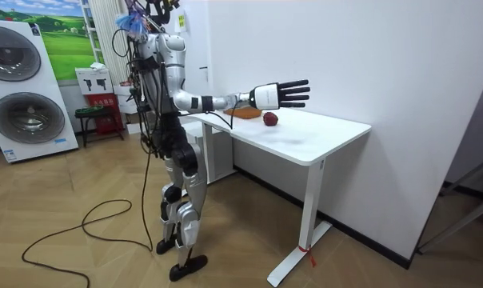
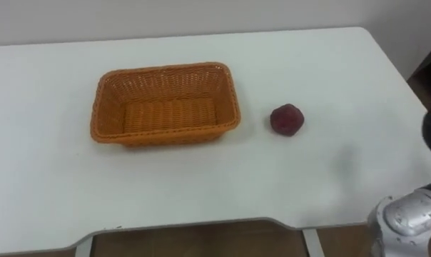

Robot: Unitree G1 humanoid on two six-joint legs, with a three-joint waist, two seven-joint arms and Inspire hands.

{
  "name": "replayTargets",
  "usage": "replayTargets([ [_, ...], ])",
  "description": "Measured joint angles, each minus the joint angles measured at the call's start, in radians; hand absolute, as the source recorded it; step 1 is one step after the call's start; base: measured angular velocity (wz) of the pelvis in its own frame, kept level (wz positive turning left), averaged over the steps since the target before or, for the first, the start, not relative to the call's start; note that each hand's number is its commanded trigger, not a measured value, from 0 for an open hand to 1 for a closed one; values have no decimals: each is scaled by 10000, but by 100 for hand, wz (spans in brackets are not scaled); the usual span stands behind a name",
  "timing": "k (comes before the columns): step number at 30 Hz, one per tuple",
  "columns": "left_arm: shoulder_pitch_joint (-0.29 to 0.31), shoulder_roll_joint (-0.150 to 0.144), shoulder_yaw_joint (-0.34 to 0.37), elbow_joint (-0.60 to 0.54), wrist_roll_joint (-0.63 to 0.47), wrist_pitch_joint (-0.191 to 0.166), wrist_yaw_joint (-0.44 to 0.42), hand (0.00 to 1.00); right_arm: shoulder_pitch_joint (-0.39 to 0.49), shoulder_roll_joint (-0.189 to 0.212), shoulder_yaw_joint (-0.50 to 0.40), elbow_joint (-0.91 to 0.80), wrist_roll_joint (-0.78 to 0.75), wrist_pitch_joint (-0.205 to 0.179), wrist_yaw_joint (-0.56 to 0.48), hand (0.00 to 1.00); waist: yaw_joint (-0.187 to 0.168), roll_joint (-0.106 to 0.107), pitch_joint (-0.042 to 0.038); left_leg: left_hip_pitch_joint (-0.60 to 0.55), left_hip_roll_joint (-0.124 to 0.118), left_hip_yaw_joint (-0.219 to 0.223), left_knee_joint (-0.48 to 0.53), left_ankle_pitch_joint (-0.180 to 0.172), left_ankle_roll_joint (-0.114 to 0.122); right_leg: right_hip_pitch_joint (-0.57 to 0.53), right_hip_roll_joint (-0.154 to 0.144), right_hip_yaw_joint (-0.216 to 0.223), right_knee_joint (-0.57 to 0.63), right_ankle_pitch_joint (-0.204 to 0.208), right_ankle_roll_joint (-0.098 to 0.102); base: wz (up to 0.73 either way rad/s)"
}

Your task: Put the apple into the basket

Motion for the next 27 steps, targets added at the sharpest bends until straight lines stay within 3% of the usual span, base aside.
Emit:
replayTargets([
  [6,12,4,0,5,116,10,-288,0,-63,-131,868,449,-16,4,1695,0,129,57,5,-107,7,-32,3,-1,-1,-24,2,-43,3,6,-9,1],
  [10,-9,19,-103,2,110,23,-423,0,-64,-287,1545,1205,-1,296,3263,0,162,-10,17,-113,-7,-53,21,0,1,-11,-22,-86,2,6,-8,1],
  [14,-84,115,-183,76,104,25,-543,0,-72,-314,1634,1557,8,487,4371,0,282,-123,22,-101,-12,-115,21,1,2,22,-29,-146,-1,6,-8,3],
  [18,-246,236,-357,354,83,24,-627,0,-94,-653,1937,2202,6,496,5028,0,434,-234,23,-76,-9,-160,27,2,2,82,-34,-223,-40,7,-8,3],
  [27,-303,241,-365,606,87,44,-845,0,-329,-662,2001,2532,-36,496,5783,0,440,-185,108,-103,-12,-280,84,2,1,167,-48,-404,-156,27,-24,4],
])
